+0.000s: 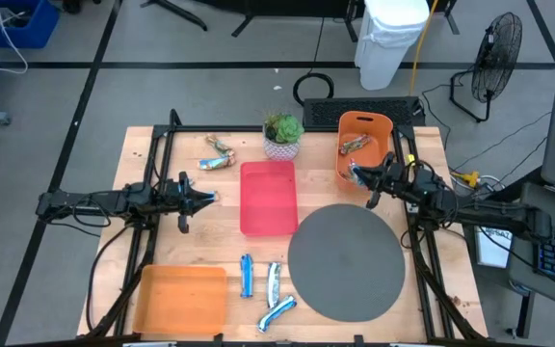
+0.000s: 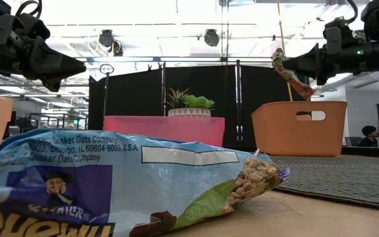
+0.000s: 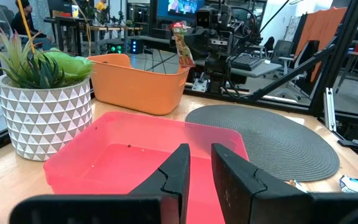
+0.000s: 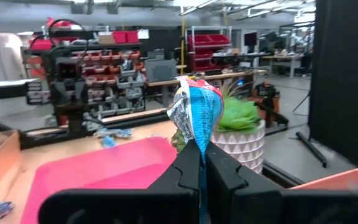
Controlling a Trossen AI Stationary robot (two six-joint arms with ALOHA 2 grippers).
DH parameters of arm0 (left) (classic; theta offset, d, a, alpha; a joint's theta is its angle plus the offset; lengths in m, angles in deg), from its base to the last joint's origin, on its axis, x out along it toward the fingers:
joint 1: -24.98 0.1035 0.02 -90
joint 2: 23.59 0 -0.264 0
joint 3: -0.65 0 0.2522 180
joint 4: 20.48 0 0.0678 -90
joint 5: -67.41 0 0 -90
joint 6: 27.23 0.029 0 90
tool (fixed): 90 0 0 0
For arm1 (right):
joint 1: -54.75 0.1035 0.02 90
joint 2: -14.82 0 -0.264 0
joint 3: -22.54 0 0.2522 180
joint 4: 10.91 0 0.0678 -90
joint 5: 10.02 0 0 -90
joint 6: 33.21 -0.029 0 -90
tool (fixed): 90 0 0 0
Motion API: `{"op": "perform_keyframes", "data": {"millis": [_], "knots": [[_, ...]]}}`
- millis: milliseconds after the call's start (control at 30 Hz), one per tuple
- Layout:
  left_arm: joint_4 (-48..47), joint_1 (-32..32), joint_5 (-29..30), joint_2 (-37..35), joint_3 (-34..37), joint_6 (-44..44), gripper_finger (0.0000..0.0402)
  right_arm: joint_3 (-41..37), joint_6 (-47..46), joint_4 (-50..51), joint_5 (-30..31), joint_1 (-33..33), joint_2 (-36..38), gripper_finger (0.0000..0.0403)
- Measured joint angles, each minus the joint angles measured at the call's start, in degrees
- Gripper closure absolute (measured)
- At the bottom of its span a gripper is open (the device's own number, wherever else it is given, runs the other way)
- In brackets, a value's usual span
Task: Pick and place Granola Bars by type
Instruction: Put the green/red granola bar into the top right orange bin
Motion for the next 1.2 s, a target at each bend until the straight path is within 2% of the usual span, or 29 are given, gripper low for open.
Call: {"op": "perform_keyframes", "data": {"millis": [500, 833, 1200], "knots": [[0.00, 0.00, 0.00, 0.00, 0.00, 0.00, 0.0330, 1.18, 2.59, -4.82, 0.45, -10.01, 0.00, 0.0402], [0.00, 0.00, 0.01, 0.00, 0.00, 0.00, 0.0330, 13.55, 4.56, 10.31, 0.25, -14.20, -0.06, 0.0402], [0.00, -0.01, 0.00, 0.00, 0.00, 0.00, 0.0330, 25.20, 7.23, 18.72, 0.66, -14.36, -1.47, 0.0402]]}}
